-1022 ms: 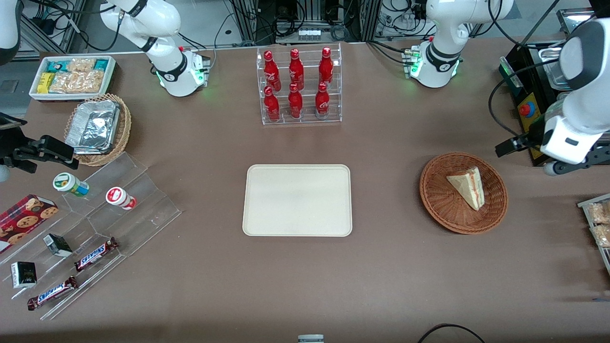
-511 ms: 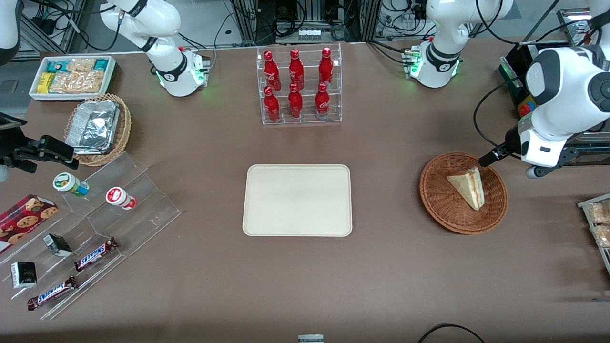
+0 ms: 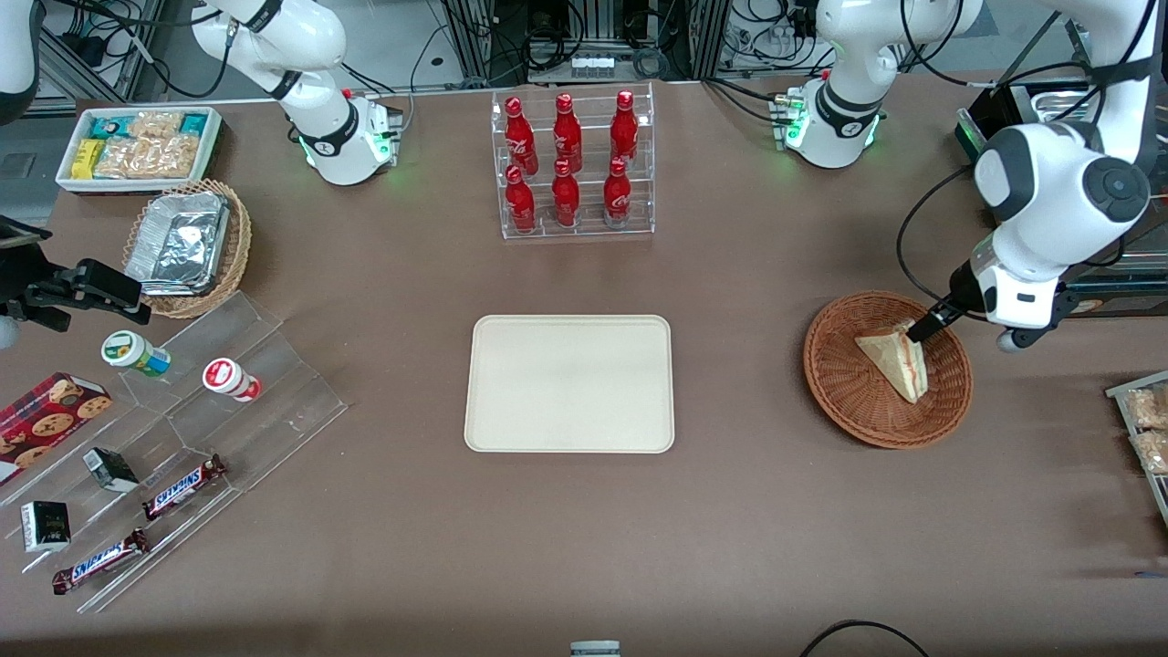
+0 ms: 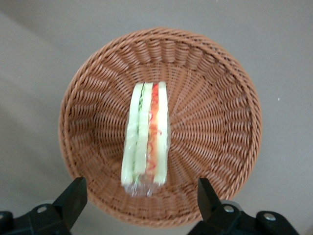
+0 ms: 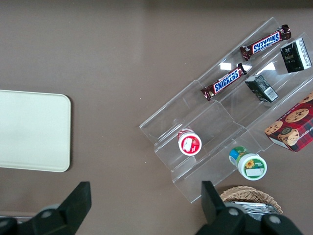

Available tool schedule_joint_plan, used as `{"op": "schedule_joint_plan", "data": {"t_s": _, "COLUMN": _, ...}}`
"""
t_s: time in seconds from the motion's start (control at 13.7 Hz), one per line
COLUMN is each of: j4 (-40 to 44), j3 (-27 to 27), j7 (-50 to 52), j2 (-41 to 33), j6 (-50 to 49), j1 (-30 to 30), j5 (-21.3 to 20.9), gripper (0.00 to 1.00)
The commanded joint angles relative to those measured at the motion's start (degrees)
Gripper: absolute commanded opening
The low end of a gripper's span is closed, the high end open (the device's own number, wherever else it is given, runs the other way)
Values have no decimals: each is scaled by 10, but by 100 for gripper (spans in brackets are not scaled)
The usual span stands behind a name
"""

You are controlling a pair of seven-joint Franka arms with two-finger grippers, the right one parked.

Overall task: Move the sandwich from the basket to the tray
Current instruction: 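Lower the open left gripper around the wrapped sandwich and close it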

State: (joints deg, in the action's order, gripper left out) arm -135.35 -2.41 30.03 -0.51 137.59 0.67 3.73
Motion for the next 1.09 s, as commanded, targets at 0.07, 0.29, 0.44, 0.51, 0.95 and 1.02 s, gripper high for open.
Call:
{"op": "schedule_joint_plan", "data": {"t_s": 0.07, "j4": -11, "j3": 5, "j7": 16, "j2": 48, "j6": 84, "j1": -6, "j5": 7, "gripper": 100}}
{"op": "schedule_joint_plan", "data": {"t_s": 0.29, "j4": -31, "j3": 6, "j7": 16, "j2": 65, "j6": 128, "j1": -15, "j5": 7, "gripper": 100}}
{"op": "schedule_joint_plan", "data": {"t_s": 0.44, "j4": -33, "j3": 6, "j7": 15, "j2": 74, "j6": 134, "j1": -16, "j5": 6, "gripper": 100}}
{"op": "schedule_joint_plan", "data": {"t_s": 0.51, "j4": -36, "j3": 6, "j7": 14, "j2": 77, "j6": 136, "j1": -16, "j5": 5, "gripper": 100}}
{"op": "schedule_joint_plan", "data": {"t_s": 0.95, "j4": -62, "j3": 6, "j7": 10, "j2": 72, "j6": 137, "j1": -15, "j5": 1, "gripper": 80}}
{"op": "schedule_joint_plan", "data": {"t_s": 1.02, "j4": -68, "j3": 6, "j7": 10, "j2": 63, "j6": 136, "j1": -14, "j5": 1, "gripper": 50}}
